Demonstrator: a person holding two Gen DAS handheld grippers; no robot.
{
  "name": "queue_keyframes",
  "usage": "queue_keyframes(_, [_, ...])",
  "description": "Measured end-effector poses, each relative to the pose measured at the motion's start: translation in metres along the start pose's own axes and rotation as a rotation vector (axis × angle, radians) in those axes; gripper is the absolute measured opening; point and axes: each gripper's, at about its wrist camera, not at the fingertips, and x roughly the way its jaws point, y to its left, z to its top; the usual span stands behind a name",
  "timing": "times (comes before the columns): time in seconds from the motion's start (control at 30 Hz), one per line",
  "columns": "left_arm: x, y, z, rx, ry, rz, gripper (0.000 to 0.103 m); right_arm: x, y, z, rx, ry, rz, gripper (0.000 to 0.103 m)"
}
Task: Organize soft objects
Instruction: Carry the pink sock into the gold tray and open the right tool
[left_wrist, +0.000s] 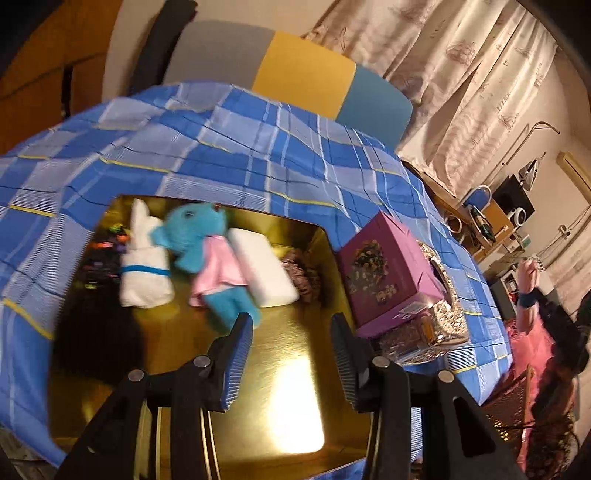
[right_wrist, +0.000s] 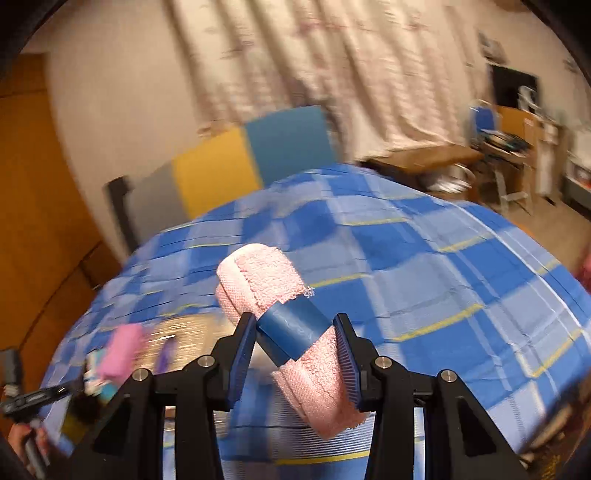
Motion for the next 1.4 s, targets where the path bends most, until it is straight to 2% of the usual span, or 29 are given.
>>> queue_keyframes(0.13, [-0.015, 0.022, -0.009, -0.05, -0.008, -0.024, 0.043, -0.003, 0.072, -0.005, -0.088, 0.023, 0.143, 0.044])
queue_keyframes(0.3, [-0.027, 0.044, -0.02, -0.099, -0.019, -0.012, 0.043, 0.002, 0.139, -0.022, -0.173, 0.088, 0.266, 0.044])
queue_keyframes(0.5, [-0.05, 0.069, -0.021, -0.142, -0.087, 0.037, 0.043, 0.025, 0.217, -0.06, -0.271, 0.215, 0.387, 0.044])
queue_keyframes(0.63, [-0.066, 0.087, -0.021, -0.18, -0.129, 0.057, 0.043, 0.063, 0.264, -0.091, -0.287, 0.362, 0.429, 0.044])
queue_keyframes(0.9, [-0.081, 0.109, -0.024, -0.206, -0.157, 0.089, 0.043, 0.133, 0.323, -0.143, -0.311, 0.519, 0.415, 0.044])
queue_keyframes(1.17, [-0.082, 0.119, -0.029, -0.214, -0.158, 0.093, 0.043, 0.158, 0.347, -0.157, -0.304, 0.544, 0.357, 0.044])
queue_keyframes(1.4, [-0.082, 0.123, -0.03, -0.225, -0.158, 0.088, 0.043, 0.186, 0.359, -0.171, -0.21, 0.59, 0.301, 0.045])
